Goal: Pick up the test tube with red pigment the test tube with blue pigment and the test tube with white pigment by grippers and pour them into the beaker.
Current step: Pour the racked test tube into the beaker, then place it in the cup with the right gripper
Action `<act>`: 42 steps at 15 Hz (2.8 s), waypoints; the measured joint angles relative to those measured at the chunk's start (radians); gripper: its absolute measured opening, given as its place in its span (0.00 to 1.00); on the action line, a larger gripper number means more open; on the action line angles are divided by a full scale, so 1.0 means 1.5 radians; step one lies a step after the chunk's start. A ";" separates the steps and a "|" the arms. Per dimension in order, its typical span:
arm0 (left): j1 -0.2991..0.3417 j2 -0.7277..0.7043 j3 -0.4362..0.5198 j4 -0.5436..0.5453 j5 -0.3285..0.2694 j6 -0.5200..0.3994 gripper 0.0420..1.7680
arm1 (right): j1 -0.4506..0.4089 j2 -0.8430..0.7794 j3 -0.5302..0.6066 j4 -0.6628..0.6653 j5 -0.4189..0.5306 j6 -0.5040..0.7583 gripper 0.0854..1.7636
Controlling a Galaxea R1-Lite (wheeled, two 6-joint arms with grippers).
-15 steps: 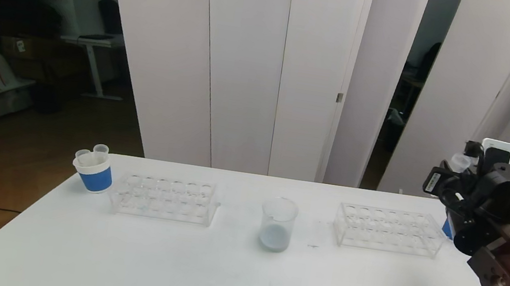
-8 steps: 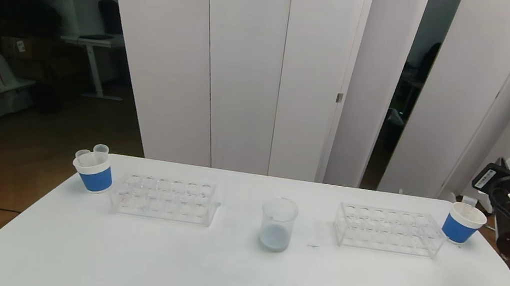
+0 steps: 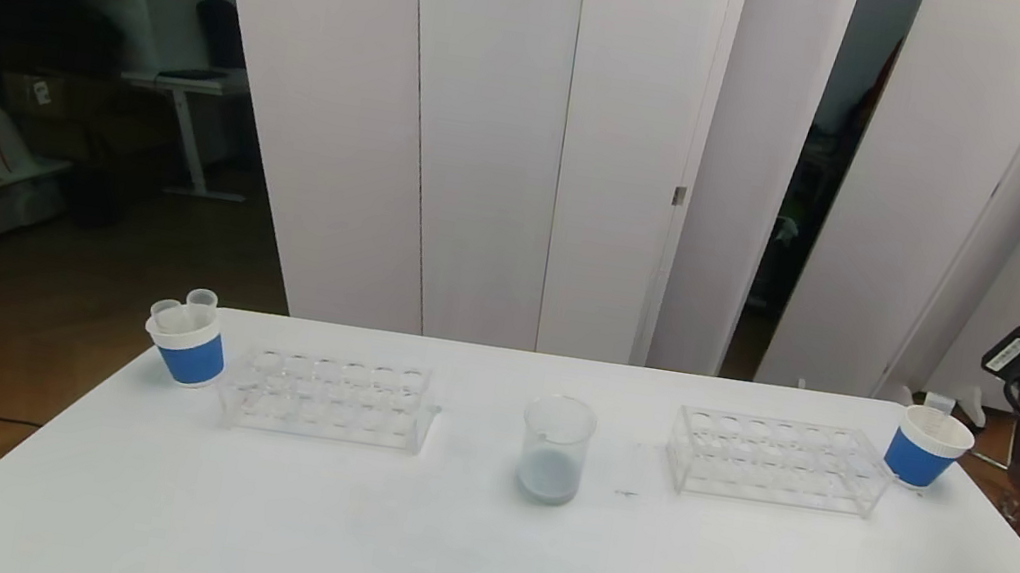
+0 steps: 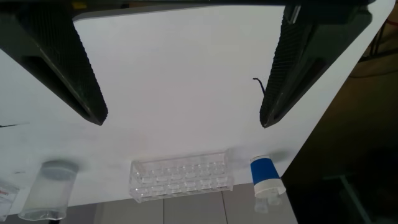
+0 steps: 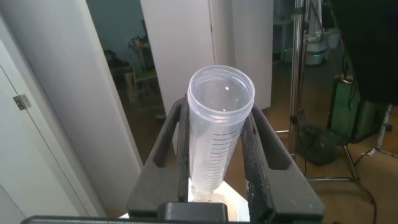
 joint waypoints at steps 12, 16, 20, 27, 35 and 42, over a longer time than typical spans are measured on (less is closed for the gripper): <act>0.000 0.000 0.000 0.000 0.000 0.000 0.99 | -0.012 0.190 -0.088 0.001 0.015 0.008 0.29; -0.001 0.000 0.000 0.000 0.000 0.000 0.99 | -0.014 0.211 -0.086 0.001 0.013 0.015 0.29; -0.001 0.000 0.000 0.000 0.000 0.000 0.99 | -0.018 0.217 -0.088 0.001 0.014 0.014 0.29; -0.001 0.000 0.000 0.000 0.000 0.000 0.99 | -0.023 0.226 -0.091 0.003 0.018 0.014 0.37; 0.000 0.000 0.000 0.000 0.000 0.000 0.99 | -0.037 0.220 -0.094 0.006 0.030 0.014 0.99; 0.000 0.000 0.000 0.000 0.000 0.000 0.99 | -0.057 0.202 -0.089 0.002 0.046 0.013 0.99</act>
